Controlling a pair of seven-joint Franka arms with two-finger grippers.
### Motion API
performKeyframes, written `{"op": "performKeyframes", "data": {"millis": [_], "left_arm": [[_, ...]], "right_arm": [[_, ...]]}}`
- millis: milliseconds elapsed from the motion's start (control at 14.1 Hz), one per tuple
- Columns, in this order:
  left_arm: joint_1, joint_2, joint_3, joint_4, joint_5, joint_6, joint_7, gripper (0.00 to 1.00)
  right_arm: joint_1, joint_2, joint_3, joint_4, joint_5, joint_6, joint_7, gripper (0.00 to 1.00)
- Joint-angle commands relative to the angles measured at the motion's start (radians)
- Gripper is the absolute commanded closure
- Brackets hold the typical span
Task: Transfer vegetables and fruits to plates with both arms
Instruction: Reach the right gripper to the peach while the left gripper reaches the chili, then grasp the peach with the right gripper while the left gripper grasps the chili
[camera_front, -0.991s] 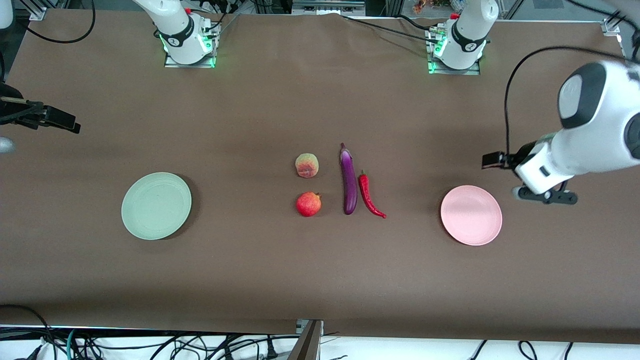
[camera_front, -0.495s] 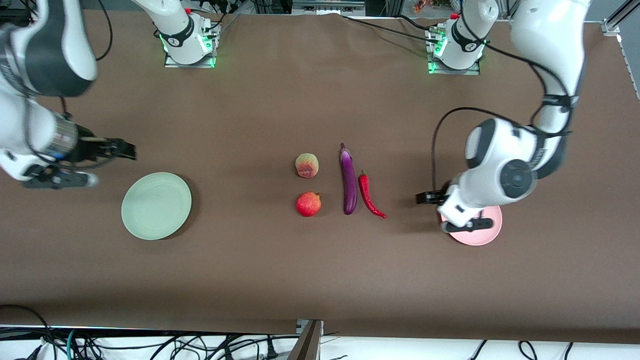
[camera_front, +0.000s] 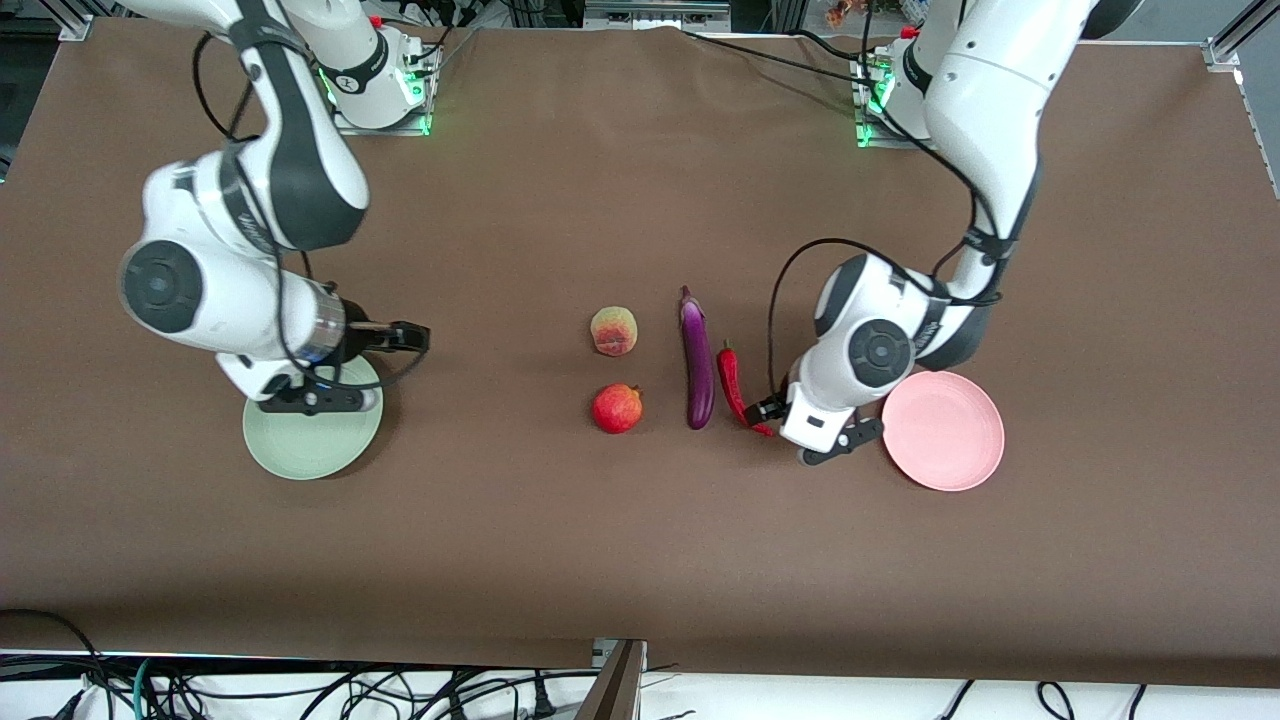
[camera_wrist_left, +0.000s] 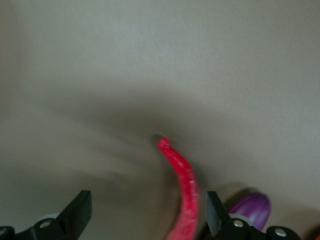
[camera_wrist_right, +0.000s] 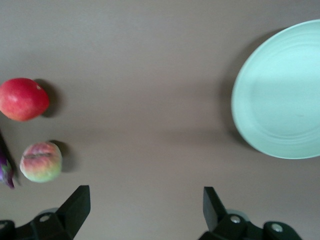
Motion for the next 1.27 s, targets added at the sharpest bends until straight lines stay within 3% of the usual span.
{"op": "performKeyframes", "data": {"millis": [0,142,212,425,495,566,708,991,1203], "left_arm": [[-0.023,0.058,0.013,0.042,-0.099,0.040,-0.072,0.00],[-0.046,0.072,0.015,0.042,-0.210,0.041,-0.064,0.05],[-0.052,0.072,0.016,0.042,-0.204,0.041,-0.063,0.33],[-0.053,0.080,0.016,0.041,-0.167,0.041,-0.049,0.81],[-0.053,0.077,0.016,0.041,-0.167,0.040,-0.046,0.94],[-0.053,0.077,0.018,0.041,-0.160,0.038,-0.044,1.00],[-0.053,0.077,0.018,0.041,-0.097,0.037,-0.043,1.00],[-0.040,0.066,0.025,0.041,-0.029,0.012,-0.044,1.00],[-0.012,0.032,0.028,0.097,0.136,-0.170,-0.035,1.00]], "right_arm": [[0.095,0.048,-0.008,0.009,0.017,0.079,0.149,0.00],[0.152,0.088,-0.008,0.011,0.021,0.142,0.206,0.00],[0.187,0.109,-0.008,0.011,0.021,0.177,0.238,0.00],[0.276,0.177,-0.008,0.011,0.021,0.280,0.357,0.00],[0.298,0.198,-0.008,0.011,0.021,0.314,0.387,0.00],[0.315,0.214,-0.008,0.011,0.021,0.339,0.410,0.00],[0.342,0.235,-0.008,0.011,0.022,0.362,0.438,0.00],[0.362,0.255,0.008,0.011,0.106,0.374,0.438,0.00],[0.384,0.281,0.008,0.011,0.106,0.385,0.435,0.00]]}}
